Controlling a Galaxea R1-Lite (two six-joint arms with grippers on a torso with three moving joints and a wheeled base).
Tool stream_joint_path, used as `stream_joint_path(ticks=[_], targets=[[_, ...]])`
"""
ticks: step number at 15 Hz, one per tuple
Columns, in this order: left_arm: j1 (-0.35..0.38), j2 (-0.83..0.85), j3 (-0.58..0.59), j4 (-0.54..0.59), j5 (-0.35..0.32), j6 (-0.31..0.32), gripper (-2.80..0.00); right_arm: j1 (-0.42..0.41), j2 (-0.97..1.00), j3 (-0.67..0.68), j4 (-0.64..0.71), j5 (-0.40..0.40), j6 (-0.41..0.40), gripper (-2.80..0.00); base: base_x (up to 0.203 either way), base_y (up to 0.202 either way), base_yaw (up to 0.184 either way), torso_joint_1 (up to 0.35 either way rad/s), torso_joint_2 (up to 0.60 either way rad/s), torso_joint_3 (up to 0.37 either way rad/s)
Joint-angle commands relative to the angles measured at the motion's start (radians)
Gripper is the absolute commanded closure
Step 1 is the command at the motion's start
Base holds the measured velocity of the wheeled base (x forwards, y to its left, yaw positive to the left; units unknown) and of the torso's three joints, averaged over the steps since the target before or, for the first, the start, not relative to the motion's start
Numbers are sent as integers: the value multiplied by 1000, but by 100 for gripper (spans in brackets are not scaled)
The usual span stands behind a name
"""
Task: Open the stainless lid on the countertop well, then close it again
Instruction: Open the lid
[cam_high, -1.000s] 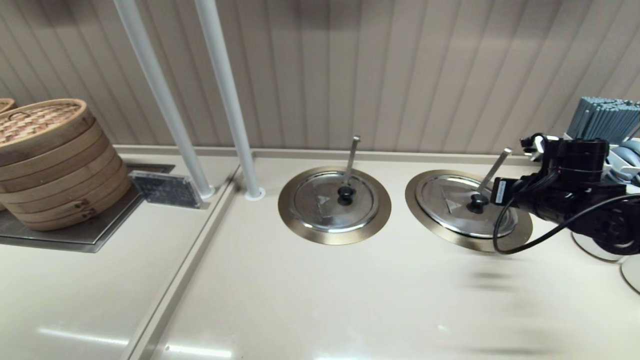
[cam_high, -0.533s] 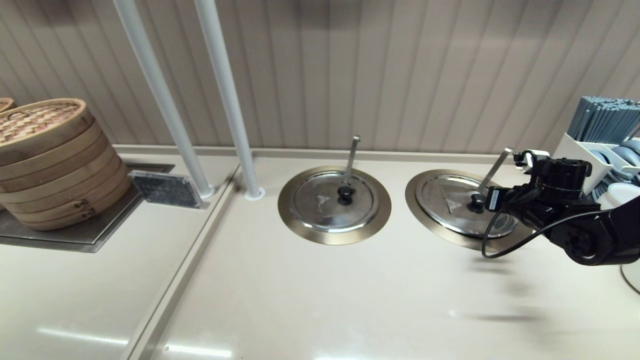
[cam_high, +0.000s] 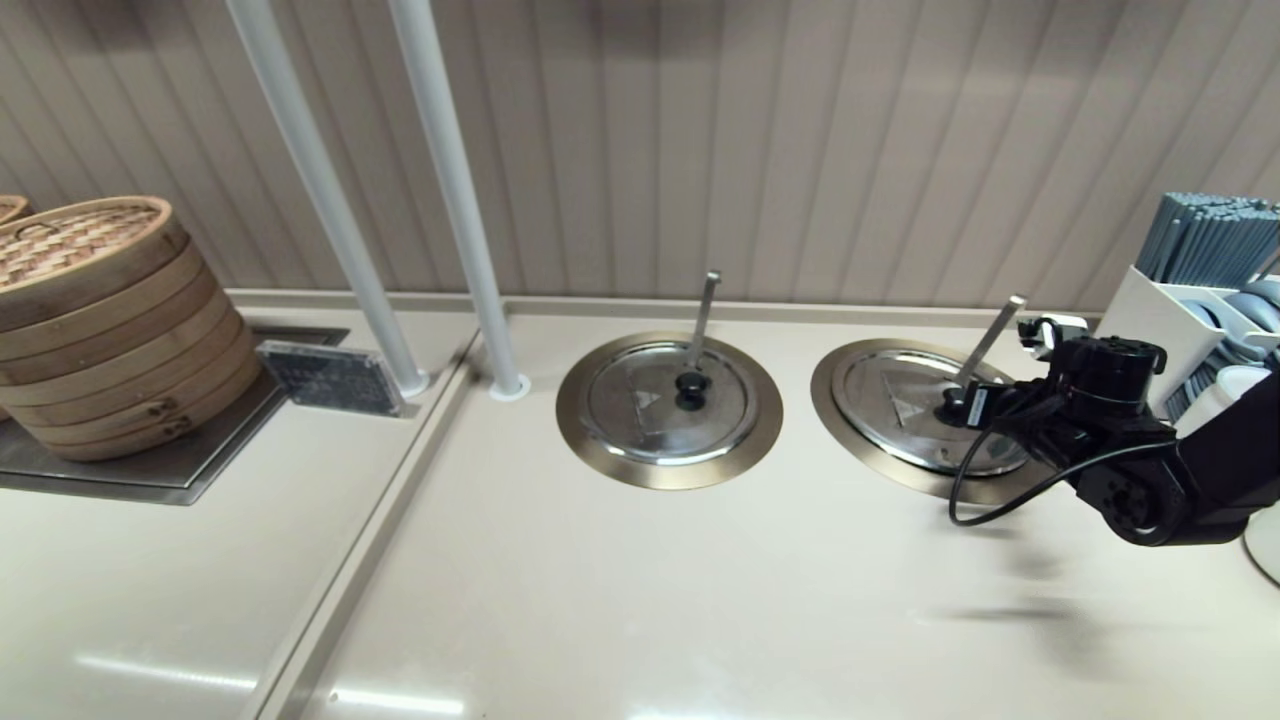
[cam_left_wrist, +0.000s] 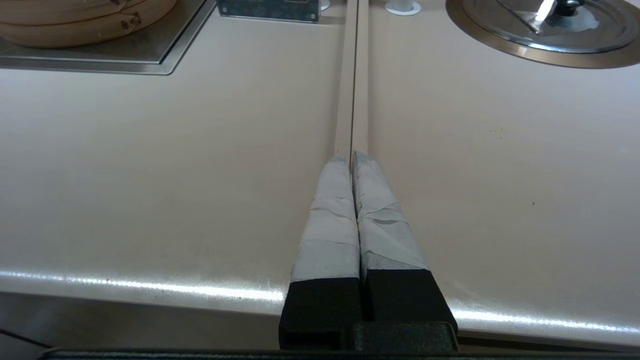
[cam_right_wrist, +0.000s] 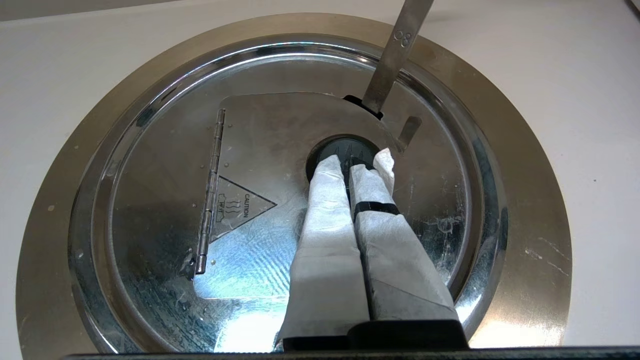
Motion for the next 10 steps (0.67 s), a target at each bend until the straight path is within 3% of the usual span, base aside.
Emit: stream_joint_path(ticks=[1,10], targets=[[0,0,1,0,0,0,0,1,-20,17,-4,1,-2,-280,0,0,0,0,0,0],[0,0,0,0,0,0,0,-4,46,5,-41,40,7,-280,0,0,0,0,0,0]])
